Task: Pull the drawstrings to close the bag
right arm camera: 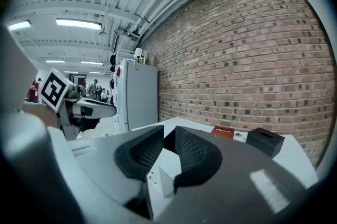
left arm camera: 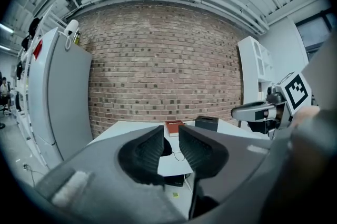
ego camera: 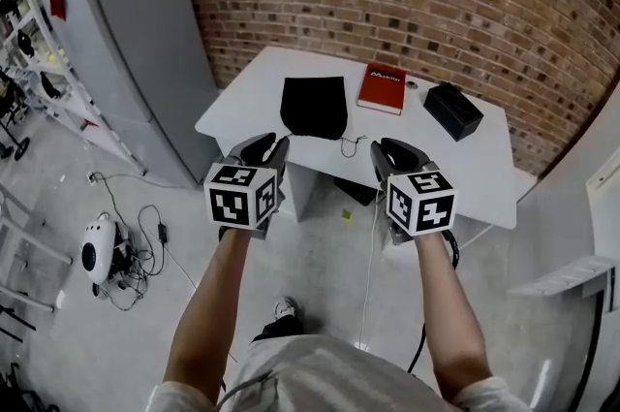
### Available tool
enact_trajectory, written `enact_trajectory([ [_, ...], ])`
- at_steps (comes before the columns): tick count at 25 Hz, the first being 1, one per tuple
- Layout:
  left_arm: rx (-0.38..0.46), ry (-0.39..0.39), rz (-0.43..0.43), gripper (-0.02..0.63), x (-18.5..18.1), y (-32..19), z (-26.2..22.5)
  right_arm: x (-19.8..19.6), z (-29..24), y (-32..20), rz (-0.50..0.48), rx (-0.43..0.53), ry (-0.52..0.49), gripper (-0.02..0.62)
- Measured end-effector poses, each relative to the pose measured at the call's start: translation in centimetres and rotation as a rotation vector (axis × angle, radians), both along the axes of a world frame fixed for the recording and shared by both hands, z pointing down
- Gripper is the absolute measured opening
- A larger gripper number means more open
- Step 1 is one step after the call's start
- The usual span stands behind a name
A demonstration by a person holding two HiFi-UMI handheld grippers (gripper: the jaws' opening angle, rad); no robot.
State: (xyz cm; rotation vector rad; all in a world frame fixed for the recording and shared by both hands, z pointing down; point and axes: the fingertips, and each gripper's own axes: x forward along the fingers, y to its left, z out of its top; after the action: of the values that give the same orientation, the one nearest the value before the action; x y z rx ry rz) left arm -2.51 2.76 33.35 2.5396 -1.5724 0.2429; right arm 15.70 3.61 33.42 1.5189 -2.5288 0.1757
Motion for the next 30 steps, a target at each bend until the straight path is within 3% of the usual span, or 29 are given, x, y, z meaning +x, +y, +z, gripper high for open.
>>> enact_trajectory([
  [16,-0.011,0.025,0.044,0.164,-4.3,-8.6,1.2,-3.5,1.6,-7.0,0.077,-0.038,0.004,0.138],
  [30,-0.013,0.052,0.112,0.190,-7.4,-14.6,2.2,-6.6,3.0,-11.6,0.152,-0.080,0.027,0.202],
])
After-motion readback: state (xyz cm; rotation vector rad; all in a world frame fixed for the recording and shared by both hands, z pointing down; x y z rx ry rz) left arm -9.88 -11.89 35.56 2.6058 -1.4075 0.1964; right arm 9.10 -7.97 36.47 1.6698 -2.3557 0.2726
